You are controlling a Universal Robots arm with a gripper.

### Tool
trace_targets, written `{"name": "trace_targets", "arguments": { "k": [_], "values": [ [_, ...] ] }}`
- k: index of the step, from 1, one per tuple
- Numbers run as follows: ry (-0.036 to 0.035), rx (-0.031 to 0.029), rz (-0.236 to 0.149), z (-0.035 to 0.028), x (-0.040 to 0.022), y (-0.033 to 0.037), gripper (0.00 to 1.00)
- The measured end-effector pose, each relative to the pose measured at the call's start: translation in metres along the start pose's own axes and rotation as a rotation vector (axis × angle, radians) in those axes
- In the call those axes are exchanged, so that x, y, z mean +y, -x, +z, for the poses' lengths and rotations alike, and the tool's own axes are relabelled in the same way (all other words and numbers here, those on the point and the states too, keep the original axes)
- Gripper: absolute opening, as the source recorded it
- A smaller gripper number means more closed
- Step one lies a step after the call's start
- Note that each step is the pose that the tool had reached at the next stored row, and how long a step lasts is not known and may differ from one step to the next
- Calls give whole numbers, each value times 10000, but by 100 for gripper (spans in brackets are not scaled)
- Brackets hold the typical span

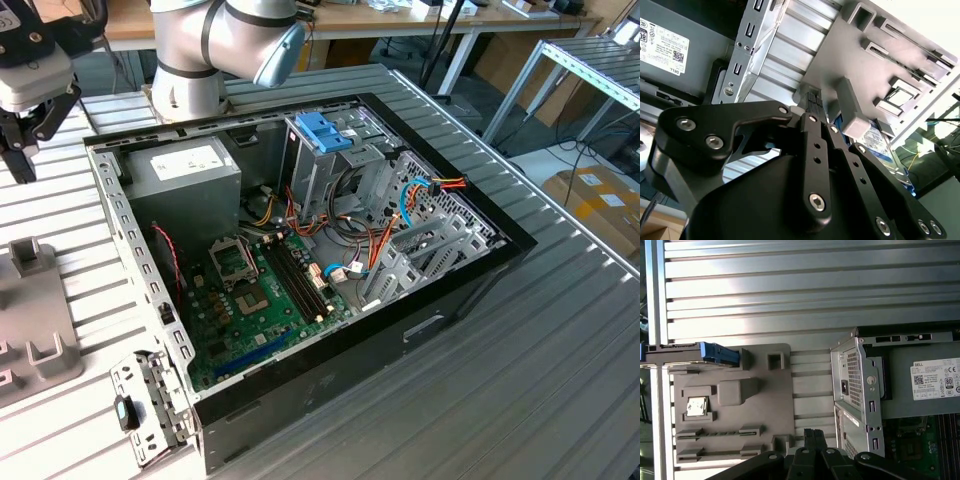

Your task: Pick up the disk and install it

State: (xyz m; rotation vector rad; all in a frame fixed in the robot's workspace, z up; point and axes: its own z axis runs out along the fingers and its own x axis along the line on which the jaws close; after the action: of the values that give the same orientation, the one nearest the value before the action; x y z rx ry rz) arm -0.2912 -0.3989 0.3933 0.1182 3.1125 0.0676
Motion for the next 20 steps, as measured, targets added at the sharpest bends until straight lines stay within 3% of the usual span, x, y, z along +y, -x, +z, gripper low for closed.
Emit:
{"name": "trace_targets", "arguments": {
  "k": [20],
  "values": [
    [0, 0, -1, -3, -7, -95, 11]
  ]
}}
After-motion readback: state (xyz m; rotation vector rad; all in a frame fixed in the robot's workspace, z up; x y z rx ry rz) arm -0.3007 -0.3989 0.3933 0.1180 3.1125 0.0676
